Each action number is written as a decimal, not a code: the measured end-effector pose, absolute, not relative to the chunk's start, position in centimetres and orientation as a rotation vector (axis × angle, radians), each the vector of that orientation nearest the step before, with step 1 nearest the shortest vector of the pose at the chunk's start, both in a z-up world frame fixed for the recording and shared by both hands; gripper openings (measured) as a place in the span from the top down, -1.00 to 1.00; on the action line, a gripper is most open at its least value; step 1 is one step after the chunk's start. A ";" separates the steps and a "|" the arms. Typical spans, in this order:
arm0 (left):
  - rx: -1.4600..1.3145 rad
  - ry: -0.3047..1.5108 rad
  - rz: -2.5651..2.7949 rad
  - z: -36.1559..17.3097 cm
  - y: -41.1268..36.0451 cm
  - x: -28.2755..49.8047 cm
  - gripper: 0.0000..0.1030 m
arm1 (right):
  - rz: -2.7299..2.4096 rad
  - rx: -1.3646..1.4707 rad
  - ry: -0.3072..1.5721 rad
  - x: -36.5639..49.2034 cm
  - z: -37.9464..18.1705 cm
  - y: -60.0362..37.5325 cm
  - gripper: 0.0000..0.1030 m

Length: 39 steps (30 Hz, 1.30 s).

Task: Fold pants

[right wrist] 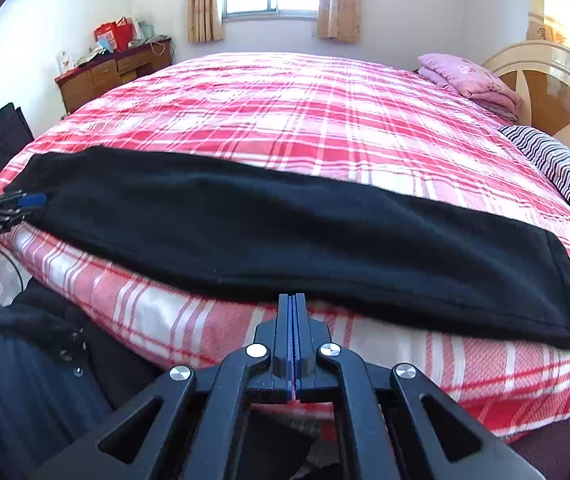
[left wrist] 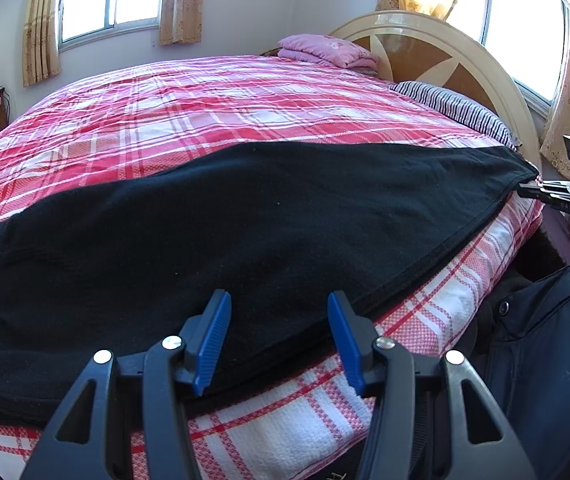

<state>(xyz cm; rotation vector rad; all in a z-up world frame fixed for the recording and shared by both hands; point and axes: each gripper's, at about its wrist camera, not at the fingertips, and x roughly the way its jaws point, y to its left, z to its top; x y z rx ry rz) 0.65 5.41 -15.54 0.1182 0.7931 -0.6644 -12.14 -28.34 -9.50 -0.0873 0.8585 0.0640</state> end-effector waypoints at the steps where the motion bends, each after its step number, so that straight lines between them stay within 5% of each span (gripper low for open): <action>1: 0.119 0.793 -0.665 -15.5 5.4 0.6 -0.04 | 0.060 -0.091 0.876 -12.1 -9.9 -28.3 1.00; 9: 0.109 0.793 -0.659 -15.5 5.8 0.8 -0.04 | 0.092 0.026 0.925 -11.6 -10.6 -30.1 0.98; 13: 0.114 0.791 -0.657 -15.4 5.7 0.7 -0.04 | 0.094 0.075 0.889 -11.3 -9.5 -30.5 0.45; 19: 0.107 0.784 -0.639 -15.2 6.2 0.9 -0.04 | 0.136 0.159 0.838 -8.9 -8.3 -31.2 0.45; 23: 0.092 0.787 -0.609 -15.2 7.0 1.3 -0.04 | 0.095 0.124 1.048 -7.4 -11.3 -31.7 0.45; 31: 0.080 0.773 -0.606 -14.8 6.8 1.9 -0.04 | 0.127 0.001 0.959 -6.2 -7.1 -28.4 0.41; 34: 0.065 0.757 -0.605 -14.5 6.4 1.9 -0.23 | 0.200 -0.054 0.923 -3.1 -5.6 -25.1 0.35; 39: 0.090 0.770 -0.623 -15.0 5.2 1.8 -0.25 | 0.349 -0.101 0.942 2.3 -6.3 -18.9 0.34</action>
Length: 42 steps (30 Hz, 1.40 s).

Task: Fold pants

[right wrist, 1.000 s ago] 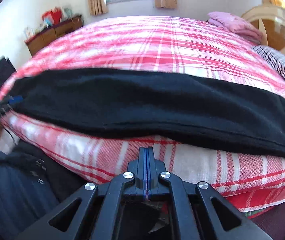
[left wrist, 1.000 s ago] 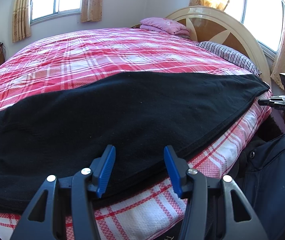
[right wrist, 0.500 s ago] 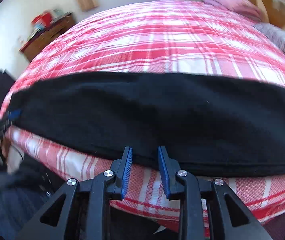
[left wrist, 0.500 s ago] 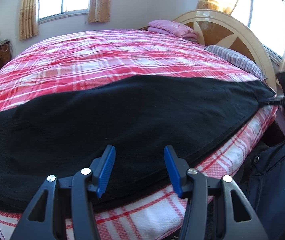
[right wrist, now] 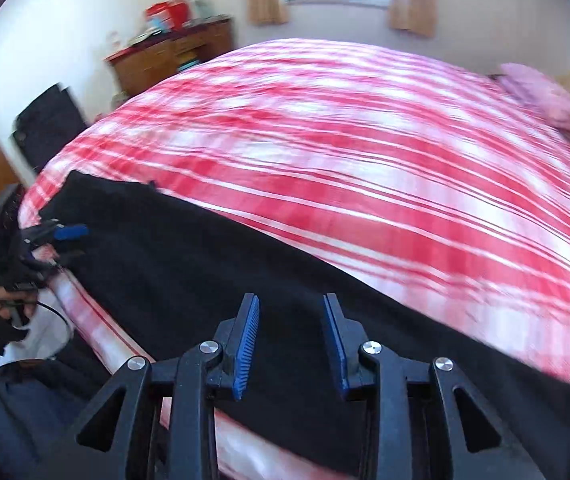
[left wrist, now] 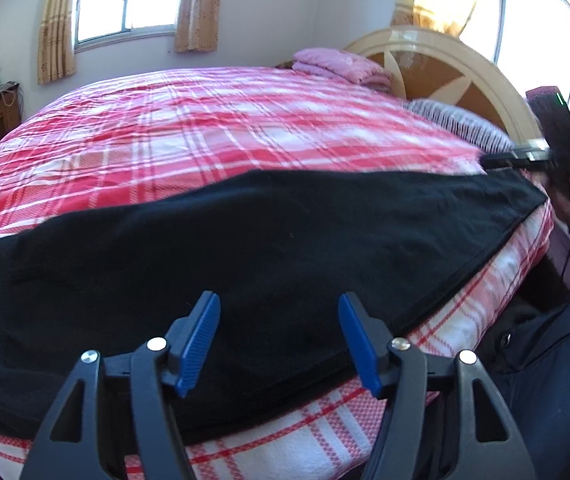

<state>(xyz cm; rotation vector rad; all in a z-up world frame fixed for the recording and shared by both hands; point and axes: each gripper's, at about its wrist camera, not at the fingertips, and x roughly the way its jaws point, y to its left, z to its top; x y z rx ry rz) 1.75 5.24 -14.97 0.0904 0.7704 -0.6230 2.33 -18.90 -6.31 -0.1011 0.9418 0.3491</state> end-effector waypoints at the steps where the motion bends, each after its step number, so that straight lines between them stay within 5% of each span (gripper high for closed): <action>1: 0.105 0.789 -0.627 -15.3 4.9 1.7 -0.26 | 0.375 -0.122 0.962 3.6 -7.1 -17.4 0.34; 17: 0.083 0.772 -0.673 -14.8 3.0 2.2 -0.27 | 0.530 -0.187 1.078 13.3 -10.4 -5.5 0.34; 39: 0.134 0.757 -0.724 -16.0 1.8 0.7 -0.38 | 0.698 0.340 1.248 19.0 -14.4 -2.1 0.34; 42: 0.143 0.754 -0.726 -16.1 1.7 0.5 -0.41 | 0.710 0.326 1.242 18.7 -14.4 -1.5 0.78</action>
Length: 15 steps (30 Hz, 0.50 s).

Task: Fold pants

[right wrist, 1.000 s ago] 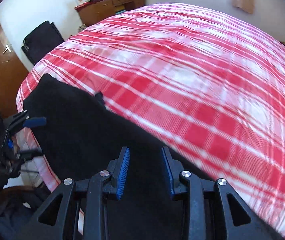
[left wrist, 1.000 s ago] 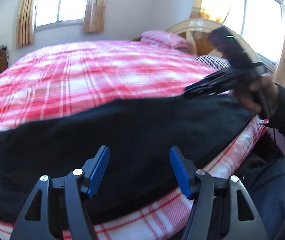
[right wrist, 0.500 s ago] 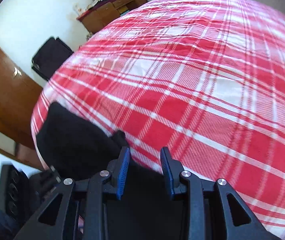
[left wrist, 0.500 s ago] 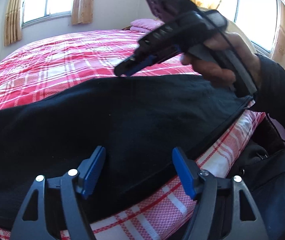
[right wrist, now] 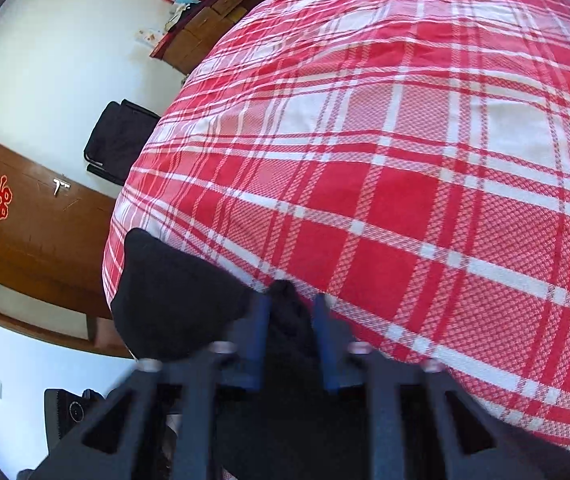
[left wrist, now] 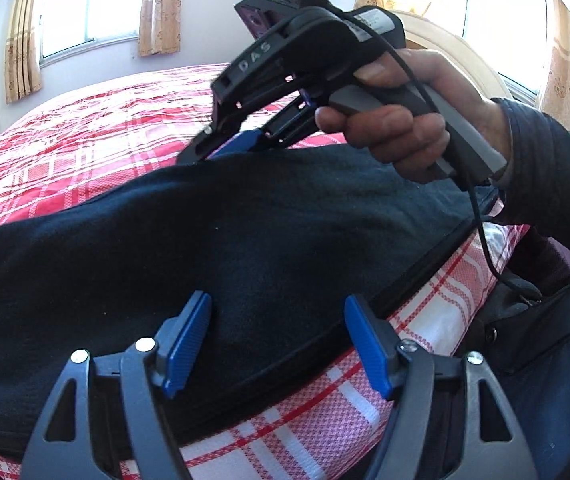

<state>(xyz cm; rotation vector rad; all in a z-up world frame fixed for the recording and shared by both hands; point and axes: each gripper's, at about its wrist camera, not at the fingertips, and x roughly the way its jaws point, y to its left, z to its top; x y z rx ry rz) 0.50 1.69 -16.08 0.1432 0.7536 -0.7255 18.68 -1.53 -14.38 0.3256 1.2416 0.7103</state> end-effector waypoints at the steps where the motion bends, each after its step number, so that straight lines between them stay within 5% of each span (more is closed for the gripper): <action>1: 0.145 0.752 -0.730 -16.1 1.7 0.4 -0.45 | 0.714 0.319 1.227 18.4 -14.1 -1.4 0.82; 9: 0.164 0.742 -0.732 -16.3 1.4 0.2 -0.48 | 0.687 0.262 1.032 16.7 -10.1 -1.7 0.98; 15: 0.146 0.744 -0.741 -16.0 1.9 0.1 -0.51 | 0.605 0.217 1.082 17.6 -12.2 -2.3 0.98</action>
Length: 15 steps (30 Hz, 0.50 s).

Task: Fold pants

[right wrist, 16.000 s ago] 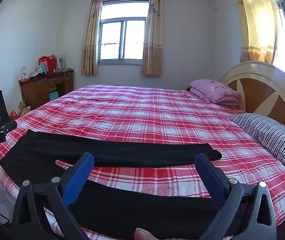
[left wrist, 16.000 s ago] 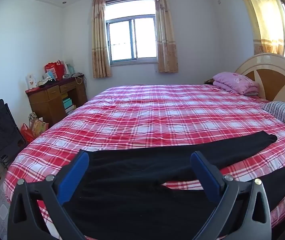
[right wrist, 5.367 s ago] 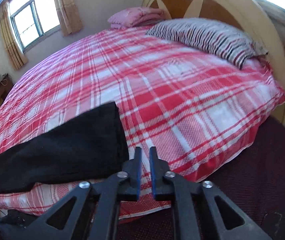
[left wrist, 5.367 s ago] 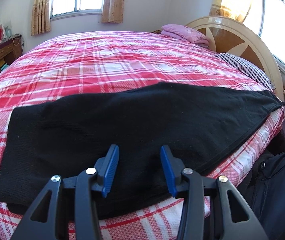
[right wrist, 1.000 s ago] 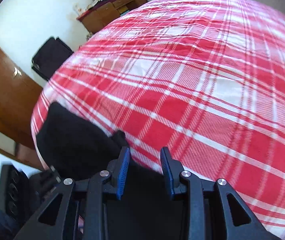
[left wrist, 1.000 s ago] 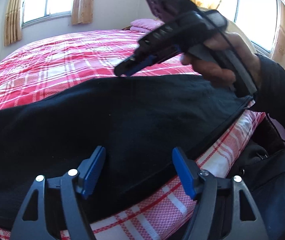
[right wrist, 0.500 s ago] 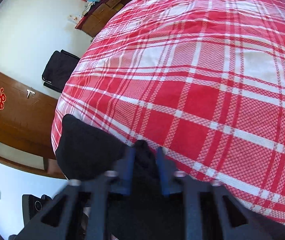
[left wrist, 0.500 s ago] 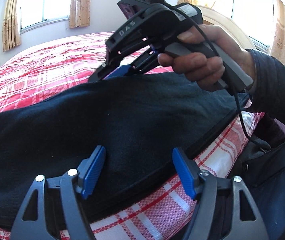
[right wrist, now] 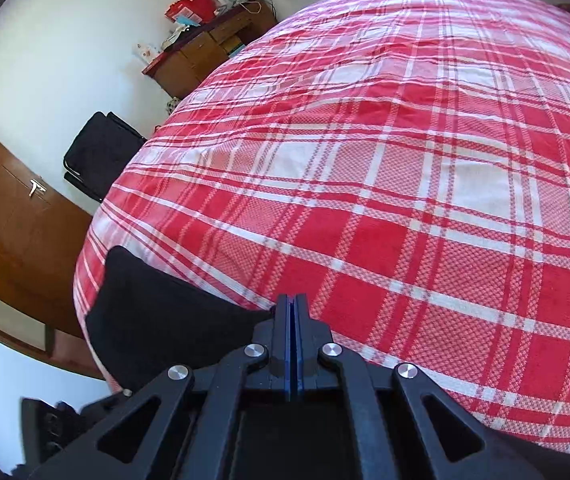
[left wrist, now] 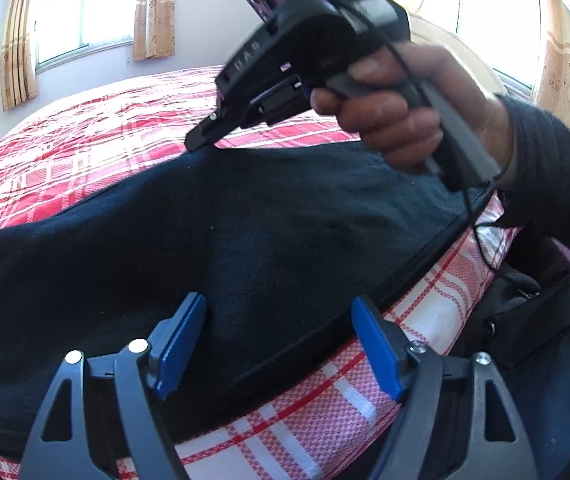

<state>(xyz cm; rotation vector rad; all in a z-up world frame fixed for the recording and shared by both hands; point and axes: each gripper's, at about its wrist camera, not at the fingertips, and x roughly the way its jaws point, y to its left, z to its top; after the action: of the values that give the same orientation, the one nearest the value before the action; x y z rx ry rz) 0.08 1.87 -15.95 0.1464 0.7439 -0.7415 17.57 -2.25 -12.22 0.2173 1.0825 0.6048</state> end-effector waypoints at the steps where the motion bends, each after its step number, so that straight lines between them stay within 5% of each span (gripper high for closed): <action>1: 0.141 0.749 -0.749 -16.0 2.0 0.1 -0.51 | 0.595 0.216 1.079 17.6 -12.2 -2.4 0.98; 15: 0.151 0.679 -0.739 -14.6 2.1 -1.0 -0.51 | 0.639 0.272 1.005 14.9 -9.0 -6.6 0.95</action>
<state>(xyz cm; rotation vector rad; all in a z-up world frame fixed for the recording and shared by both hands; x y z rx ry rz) -0.96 2.15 -14.62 0.1506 0.6787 -0.7388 14.88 -6.58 -8.99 0.2721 1.0048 0.6390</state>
